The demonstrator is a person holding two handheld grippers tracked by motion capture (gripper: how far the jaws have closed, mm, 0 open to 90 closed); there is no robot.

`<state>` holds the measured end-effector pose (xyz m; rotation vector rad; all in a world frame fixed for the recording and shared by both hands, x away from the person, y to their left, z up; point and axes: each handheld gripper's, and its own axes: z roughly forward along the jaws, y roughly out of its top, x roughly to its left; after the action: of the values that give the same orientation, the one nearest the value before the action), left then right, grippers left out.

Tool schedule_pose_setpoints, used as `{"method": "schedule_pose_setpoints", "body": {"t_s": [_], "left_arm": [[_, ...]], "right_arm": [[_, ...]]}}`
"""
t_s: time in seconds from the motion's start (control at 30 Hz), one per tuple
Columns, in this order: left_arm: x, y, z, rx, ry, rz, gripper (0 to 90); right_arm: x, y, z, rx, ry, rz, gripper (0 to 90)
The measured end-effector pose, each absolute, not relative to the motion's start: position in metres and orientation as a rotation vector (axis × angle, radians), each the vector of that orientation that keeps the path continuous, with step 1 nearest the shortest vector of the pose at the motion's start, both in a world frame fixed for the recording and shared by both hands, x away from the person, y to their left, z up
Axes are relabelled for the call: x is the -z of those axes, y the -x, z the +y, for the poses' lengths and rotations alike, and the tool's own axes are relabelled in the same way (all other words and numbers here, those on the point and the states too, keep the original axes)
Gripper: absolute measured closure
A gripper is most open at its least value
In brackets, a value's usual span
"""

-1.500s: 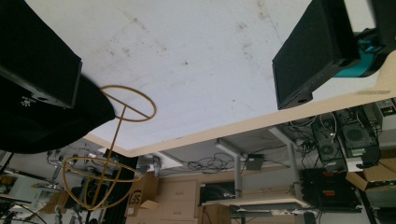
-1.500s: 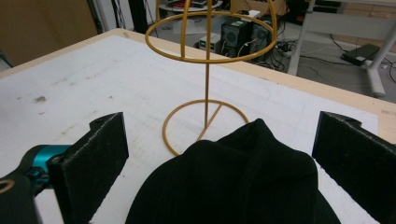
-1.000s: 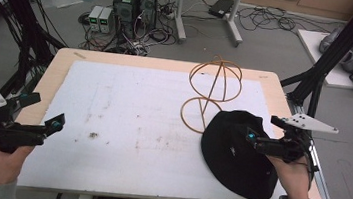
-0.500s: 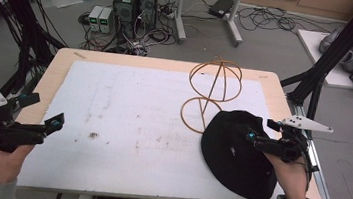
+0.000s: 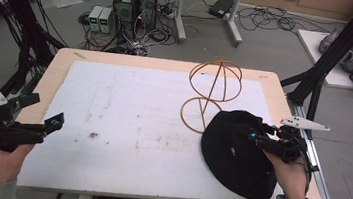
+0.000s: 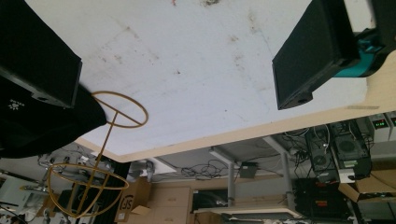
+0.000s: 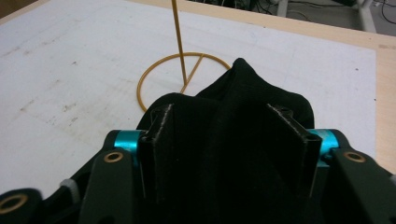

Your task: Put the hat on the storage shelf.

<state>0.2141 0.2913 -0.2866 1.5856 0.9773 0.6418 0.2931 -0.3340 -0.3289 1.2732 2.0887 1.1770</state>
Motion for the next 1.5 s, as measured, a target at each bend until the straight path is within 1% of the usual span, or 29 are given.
{"method": "schedule_pose_setpoints", "body": {"t_s": [0.07,0.17,0.2,0.23,0.27,0.3,0.37,0.5,0.9,1.5], "left_arm": [[0.287,-0.214,0.291,-0.643,-1.587,0.977,1.7],[0.287,-0.214,0.291,-0.643,-1.588,0.977,1.7],[0.287,-0.214,0.291,-0.642,-1.588,0.977,1.7],[0.287,-0.214,0.292,-0.642,-1.588,0.978,1.7],[0.287,-0.214,0.292,-0.642,-1.588,0.978,1.7],[0.287,-0.214,0.292,-0.642,-1.587,0.978,1.7],[0.287,-0.214,0.292,-0.642,-1.587,0.978,1.7],[0.287,-0.214,0.291,-0.642,-1.586,0.976,1.7],[0.287,-0.214,0.29,-0.639,-1.589,0.974,1.7],[0.286,-0.213,0.288,-0.636,-1.587,0.964,1.7]], "right_arm": [[0.329,-0.293,-0.334,-1.166,-1.277,2.096,51.0],[0.331,-0.293,-0.334,-1.147,-1.264,2.106,63.2],[0.331,-0.293,-0.334,-1.147,-1.264,2.106,63.2],[0.331,-0.292,-0.333,-1.133,-1.248,2.109,73.2],[0.331,-0.292,-0.333,-1.133,-1.248,2.109,73.2],[0.331,-0.292,-0.332,-1.129,-1.238,2.109,79.8],[0.331,-0.292,-0.332,-1.128,-1.243,2.107,83.1],[0.331,-0.292,-0.332,-1.135,-1.244,2.117,85.7],[0.329,-0.292,-0.333,-1.139,-1.247,2.126,86.7],[0.293,-0.272,-0.348,-1.181,-1.209,2.084,88.7]]}}
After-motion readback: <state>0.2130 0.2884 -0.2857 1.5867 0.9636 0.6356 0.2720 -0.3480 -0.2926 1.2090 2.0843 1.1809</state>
